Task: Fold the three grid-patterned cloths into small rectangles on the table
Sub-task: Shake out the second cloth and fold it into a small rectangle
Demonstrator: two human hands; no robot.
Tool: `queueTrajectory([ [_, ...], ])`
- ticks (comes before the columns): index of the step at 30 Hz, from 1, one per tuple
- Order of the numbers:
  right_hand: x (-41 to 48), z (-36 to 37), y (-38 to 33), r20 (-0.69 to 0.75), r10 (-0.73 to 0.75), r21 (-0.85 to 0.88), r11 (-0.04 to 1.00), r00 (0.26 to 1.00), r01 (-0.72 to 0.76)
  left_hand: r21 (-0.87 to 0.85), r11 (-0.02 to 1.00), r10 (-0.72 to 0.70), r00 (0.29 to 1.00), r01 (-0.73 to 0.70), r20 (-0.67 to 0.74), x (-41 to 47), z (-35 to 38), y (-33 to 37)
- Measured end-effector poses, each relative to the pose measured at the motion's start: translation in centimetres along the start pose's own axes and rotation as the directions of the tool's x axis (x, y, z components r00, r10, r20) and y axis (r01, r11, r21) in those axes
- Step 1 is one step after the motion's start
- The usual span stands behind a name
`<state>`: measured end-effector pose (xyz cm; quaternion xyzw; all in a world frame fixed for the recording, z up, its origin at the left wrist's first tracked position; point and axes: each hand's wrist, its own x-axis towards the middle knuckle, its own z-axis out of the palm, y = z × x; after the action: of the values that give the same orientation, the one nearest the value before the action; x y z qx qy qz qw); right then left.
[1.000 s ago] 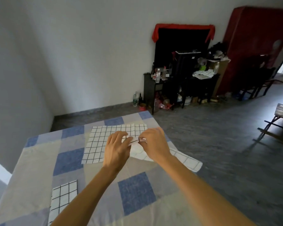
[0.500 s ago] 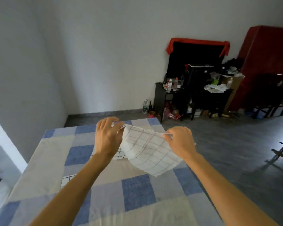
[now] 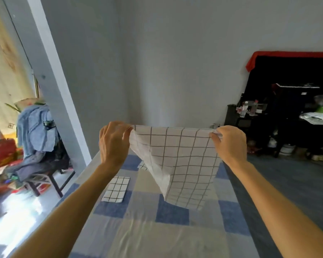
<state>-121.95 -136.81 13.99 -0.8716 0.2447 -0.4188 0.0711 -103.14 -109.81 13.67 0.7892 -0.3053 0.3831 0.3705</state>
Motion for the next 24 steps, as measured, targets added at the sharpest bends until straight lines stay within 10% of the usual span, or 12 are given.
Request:
queueTrajectory([
  [13, 0.7, -3.6, -4.2, -0.328, -0.086, 0.044, 0.993, 0.941, 0.106, 0.004, 1.000, 0.009, 0.993, -0.009, -0.119, 2.3, -7.0, -0.6],
  [24, -0.6, -2.5, -8.6, -0.325, -0.015, -0.016, 1.000, 0.946, 0.010, -0.075, 0.997, 0.005, 0.992, -0.014, -0.123, 3.9, -9.3, -6.1],
])
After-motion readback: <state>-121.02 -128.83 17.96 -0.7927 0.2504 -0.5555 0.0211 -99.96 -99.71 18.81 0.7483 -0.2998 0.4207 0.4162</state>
